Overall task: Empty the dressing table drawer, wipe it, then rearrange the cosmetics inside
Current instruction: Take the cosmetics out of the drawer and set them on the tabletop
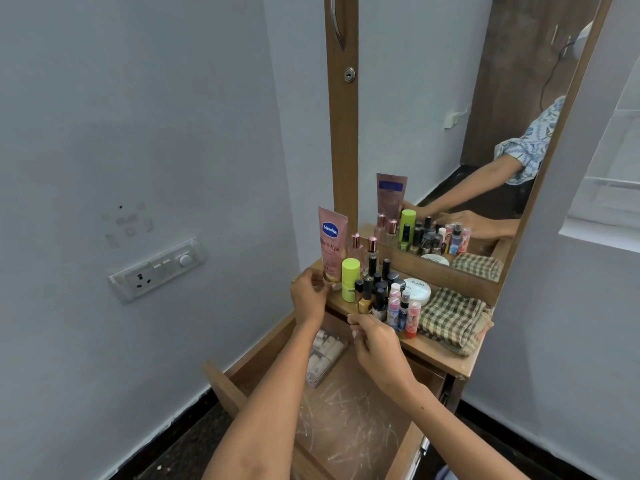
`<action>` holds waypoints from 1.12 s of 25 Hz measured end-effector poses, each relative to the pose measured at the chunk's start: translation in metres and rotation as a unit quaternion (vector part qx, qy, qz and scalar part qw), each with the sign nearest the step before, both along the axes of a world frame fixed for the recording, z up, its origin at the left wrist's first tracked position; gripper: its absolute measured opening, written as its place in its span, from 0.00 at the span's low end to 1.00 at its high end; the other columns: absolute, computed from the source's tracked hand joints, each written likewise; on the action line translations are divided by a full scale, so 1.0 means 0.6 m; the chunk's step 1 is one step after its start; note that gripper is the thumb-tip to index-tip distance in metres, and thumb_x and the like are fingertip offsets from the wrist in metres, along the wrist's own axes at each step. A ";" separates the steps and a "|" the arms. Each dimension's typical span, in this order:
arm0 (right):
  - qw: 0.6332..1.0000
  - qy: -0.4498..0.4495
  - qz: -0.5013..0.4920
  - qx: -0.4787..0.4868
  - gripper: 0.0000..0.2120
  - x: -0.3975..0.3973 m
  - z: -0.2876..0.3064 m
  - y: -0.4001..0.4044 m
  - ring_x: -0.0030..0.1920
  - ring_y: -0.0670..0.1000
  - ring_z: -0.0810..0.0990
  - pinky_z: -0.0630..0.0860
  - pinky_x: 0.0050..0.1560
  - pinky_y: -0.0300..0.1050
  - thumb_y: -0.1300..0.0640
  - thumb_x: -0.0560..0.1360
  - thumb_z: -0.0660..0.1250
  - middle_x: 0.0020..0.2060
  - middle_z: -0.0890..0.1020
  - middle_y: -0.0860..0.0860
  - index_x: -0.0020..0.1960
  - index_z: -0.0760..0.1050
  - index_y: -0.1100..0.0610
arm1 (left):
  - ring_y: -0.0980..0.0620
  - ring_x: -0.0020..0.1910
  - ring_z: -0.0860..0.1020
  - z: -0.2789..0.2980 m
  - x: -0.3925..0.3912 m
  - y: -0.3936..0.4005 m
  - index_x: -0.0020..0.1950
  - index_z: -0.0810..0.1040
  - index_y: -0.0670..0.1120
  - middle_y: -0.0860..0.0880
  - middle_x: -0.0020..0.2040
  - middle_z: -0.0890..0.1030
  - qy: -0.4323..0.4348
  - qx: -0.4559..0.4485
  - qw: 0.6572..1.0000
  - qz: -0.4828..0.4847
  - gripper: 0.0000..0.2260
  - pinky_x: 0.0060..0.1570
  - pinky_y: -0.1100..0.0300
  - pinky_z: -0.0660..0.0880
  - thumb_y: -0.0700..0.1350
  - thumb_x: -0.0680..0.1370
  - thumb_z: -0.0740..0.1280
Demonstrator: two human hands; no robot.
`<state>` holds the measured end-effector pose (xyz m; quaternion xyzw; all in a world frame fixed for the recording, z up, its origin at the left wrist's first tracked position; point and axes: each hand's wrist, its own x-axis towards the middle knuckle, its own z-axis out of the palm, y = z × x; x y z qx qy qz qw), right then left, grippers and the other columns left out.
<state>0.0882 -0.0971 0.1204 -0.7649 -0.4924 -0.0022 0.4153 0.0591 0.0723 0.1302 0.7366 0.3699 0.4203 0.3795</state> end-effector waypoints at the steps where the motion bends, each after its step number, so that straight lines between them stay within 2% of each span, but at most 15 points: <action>1: 1.000 -0.001 0.000 -0.002 0.15 0.002 -0.003 -0.004 0.55 0.47 0.79 0.76 0.56 0.40 0.66 0.77 0.60 0.55 0.81 0.51 0.62 0.76 0.59 | 0.50 0.42 0.80 -0.003 0.003 0.001 0.43 0.78 0.46 0.49 0.40 0.81 0.002 0.003 1.000 0.004 0.07 0.46 0.49 0.79 0.38 0.69 0.74; 5: 1.000 0.000 0.001 -0.007 0.15 0.005 -0.010 -0.013 0.52 0.47 0.79 0.77 0.53 0.41 0.66 0.77 0.61 0.53 0.81 0.51 0.62 0.76 0.59 | 0.50 0.43 0.80 -0.016 0.012 0.008 0.44 0.81 0.44 0.47 0.41 0.83 0.007 0.007 1.000 0.007 0.04 0.47 0.49 0.79 0.39 0.71 0.73; 9: 1.000 0.002 0.001 -0.017 0.15 0.008 -0.017 -0.011 0.54 0.49 0.79 0.77 0.55 0.43 0.66 0.77 0.61 0.54 0.81 0.51 0.62 0.76 0.59 | 0.50 0.48 0.81 -0.003 -0.018 -0.011 0.50 0.82 0.42 0.46 0.47 0.84 0.025 0.026 0.999 -0.002 0.06 0.49 0.60 0.76 0.41 0.74 0.71; 12: 0.999 -0.005 0.012 -0.031 0.14 0.004 -0.029 -0.010 0.55 0.48 0.79 0.76 0.56 0.43 0.63 0.77 0.61 0.55 0.81 0.50 0.61 0.76 0.57 | 0.51 0.49 0.79 -0.009 -0.082 -0.027 0.53 0.81 0.43 0.48 0.50 0.82 0.089 0.078 0.993 -0.006 0.09 0.47 0.62 0.71 0.45 0.75 0.71; 14: 0.998 -0.011 0.029 -0.055 0.13 0.003 -0.043 -0.012 0.55 0.49 0.79 0.77 0.55 0.45 0.62 0.77 0.61 0.55 0.81 0.49 0.60 0.77 0.55 | 0.50 0.51 0.78 -0.036 -0.126 -0.028 0.55 0.80 0.44 0.48 0.52 0.81 0.208 0.083 0.973 -0.046 0.13 0.49 0.59 0.73 0.48 0.74 0.71; 17: 0.992 -0.035 0.040 -0.114 0.10 0.007 -0.061 -0.015 0.51 0.52 0.80 0.78 0.49 0.48 0.60 0.77 0.60 0.51 0.81 0.50 0.56 0.77 0.55 | 0.46 0.54 0.78 -0.072 -0.154 -0.031 0.57 0.79 0.45 0.46 0.55 0.79 0.409 0.057 0.902 -0.128 0.19 0.51 0.53 0.75 0.55 0.72 0.72; 19: 0.987 -0.050 0.045 -0.146 0.10 0.010 -0.066 -0.019 0.50 0.51 0.81 0.78 0.48 0.47 0.58 0.78 0.61 0.50 0.81 0.49 0.56 0.77 0.54 | 0.46 0.56 0.77 -0.085 -0.149 -0.039 0.59 0.77 0.47 0.46 0.58 0.78 0.480 0.056 0.864 -0.145 0.19 0.52 0.54 0.75 0.54 0.73 0.72; 22: 0.983 -0.065 0.044 -0.166 0.11 0.016 -0.070 -0.026 0.50 0.50 0.81 0.78 0.48 0.46 0.56 0.78 0.61 0.52 0.81 0.49 0.58 0.77 0.54 | 0.43 0.61 0.72 -0.097 -0.134 -0.042 0.66 0.72 0.46 0.44 0.64 0.72 0.524 0.044 0.840 -0.131 0.27 0.57 0.52 0.72 0.54 0.71 0.73; 24: 0.982 -0.075 0.043 -0.168 0.12 0.016 -0.076 -0.032 0.51 0.51 0.81 0.78 0.48 0.45 0.56 0.78 0.60 0.53 0.80 0.50 0.60 0.75 0.53 | 0.42 0.61 0.70 -0.090 -0.129 -0.039 0.66 0.72 0.45 0.42 0.63 0.69 0.543 0.036 0.829 -0.125 0.32 0.57 0.51 0.72 0.57 0.67 0.75; 28: 0.980 -0.077 0.068 -0.173 0.15 0.002 -0.095 -0.042 0.52 0.51 0.80 0.75 0.47 0.40 0.58 0.78 0.60 0.58 0.77 0.50 0.64 0.72 0.56 | 0.43 0.58 0.72 -0.082 -0.131 -0.033 0.64 0.73 0.44 0.43 0.62 0.70 0.537 0.022 0.835 -0.118 0.33 0.54 0.52 0.73 0.58 0.64 0.77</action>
